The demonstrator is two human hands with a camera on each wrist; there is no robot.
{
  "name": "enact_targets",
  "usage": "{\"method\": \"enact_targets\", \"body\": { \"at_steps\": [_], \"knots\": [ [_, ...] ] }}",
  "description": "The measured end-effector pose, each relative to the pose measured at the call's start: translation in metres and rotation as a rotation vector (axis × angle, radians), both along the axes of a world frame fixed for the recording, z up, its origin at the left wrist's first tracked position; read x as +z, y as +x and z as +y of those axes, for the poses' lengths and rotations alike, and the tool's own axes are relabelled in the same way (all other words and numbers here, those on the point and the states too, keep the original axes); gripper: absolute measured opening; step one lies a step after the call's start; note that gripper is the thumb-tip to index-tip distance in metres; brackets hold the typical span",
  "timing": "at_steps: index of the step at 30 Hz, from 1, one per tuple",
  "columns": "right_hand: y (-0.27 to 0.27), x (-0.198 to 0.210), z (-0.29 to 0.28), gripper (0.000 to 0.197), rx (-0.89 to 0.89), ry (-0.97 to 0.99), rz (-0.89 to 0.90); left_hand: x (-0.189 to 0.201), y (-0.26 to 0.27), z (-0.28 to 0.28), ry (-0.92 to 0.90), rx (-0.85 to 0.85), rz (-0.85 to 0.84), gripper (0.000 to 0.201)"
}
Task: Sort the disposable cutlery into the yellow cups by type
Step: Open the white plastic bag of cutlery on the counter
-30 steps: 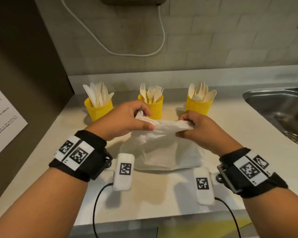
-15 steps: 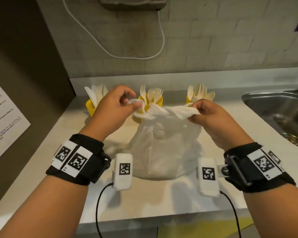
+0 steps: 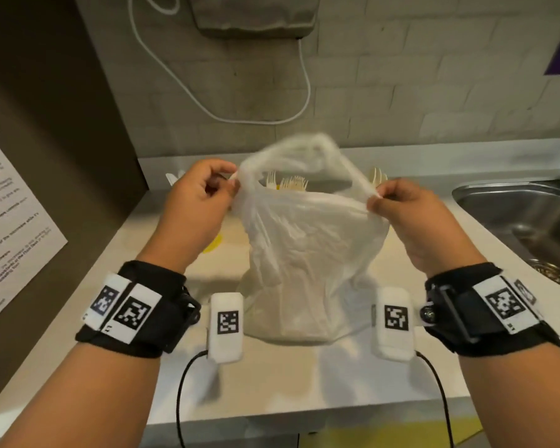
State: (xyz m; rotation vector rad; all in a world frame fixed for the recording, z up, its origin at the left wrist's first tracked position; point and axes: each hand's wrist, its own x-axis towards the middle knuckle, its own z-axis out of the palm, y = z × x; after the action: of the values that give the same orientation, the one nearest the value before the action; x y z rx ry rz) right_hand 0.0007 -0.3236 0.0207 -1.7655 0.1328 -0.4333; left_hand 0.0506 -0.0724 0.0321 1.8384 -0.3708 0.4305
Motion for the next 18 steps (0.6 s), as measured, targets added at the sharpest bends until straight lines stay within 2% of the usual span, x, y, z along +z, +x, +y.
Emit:
{"method": "enact_targets", "body": {
  "at_steps": [2,4,5,6,7,8,9,11,13,15,16,18],
  "knots": [
    [0.0,0.004,0.007,0.025,0.095,0.09,-0.029,0.004,-0.007,-0.009,-0.142,-0.145,0.116,0.024],
    [-0.002,0.012,0.022,0.031,0.27,0.131,-0.048,0.009,-0.015,-0.023,-0.218,-0.332,0.21,0.043],
    [-0.003,0.016,0.029,0.037,0.335,0.108,-0.073,0.011,-0.018,-0.029,-0.18,-0.397,0.223,0.055],
    [-0.003,0.019,0.036,0.038,0.36,0.065,-0.115,0.013,-0.019,-0.034,-0.064,-0.429,0.194,0.062],
    [-0.004,0.024,0.041,0.033,0.344,0.037,-0.159,0.016,-0.022,-0.038,0.086,-0.417,0.126,0.059],
    [-0.004,0.029,0.044,0.024,0.292,0.033,-0.196,0.018,-0.023,-0.04,0.187,-0.359,0.045,0.046],
    [-0.004,0.034,0.044,0.016,0.217,0.055,-0.232,0.022,-0.024,-0.041,0.195,-0.292,-0.023,0.031],
    [-0.003,0.043,0.037,0.005,0.064,0.156,-0.31,0.033,-0.023,-0.036,-0.025,-0.171,-0.031,0.025],
    [-0.003,0.05,0.022,0.007,-0.026,0.293,-0.397,0.044,-0.014,-0.021,-0.43,-0.125,0.092,0.028],
    [-0.007,0.056,0.008,0.019,-0.084,0.388,-0.457,0.053,-0.01,-0.003,-0.796,-0.179,0.199,0.029],
    [-0.011,0.06,0.003,0.024,-0.101,0.43,-0.482,0.055,-0.009,0.005,-0.915,-0.223,0.24,0.029],
    [-0.015,0.065,-0.003,0.028,-0.105,0.567,-0.53,0.054,-0.01,0.018,-1.04,-0.288,0.281,0.033]
  ]
}}
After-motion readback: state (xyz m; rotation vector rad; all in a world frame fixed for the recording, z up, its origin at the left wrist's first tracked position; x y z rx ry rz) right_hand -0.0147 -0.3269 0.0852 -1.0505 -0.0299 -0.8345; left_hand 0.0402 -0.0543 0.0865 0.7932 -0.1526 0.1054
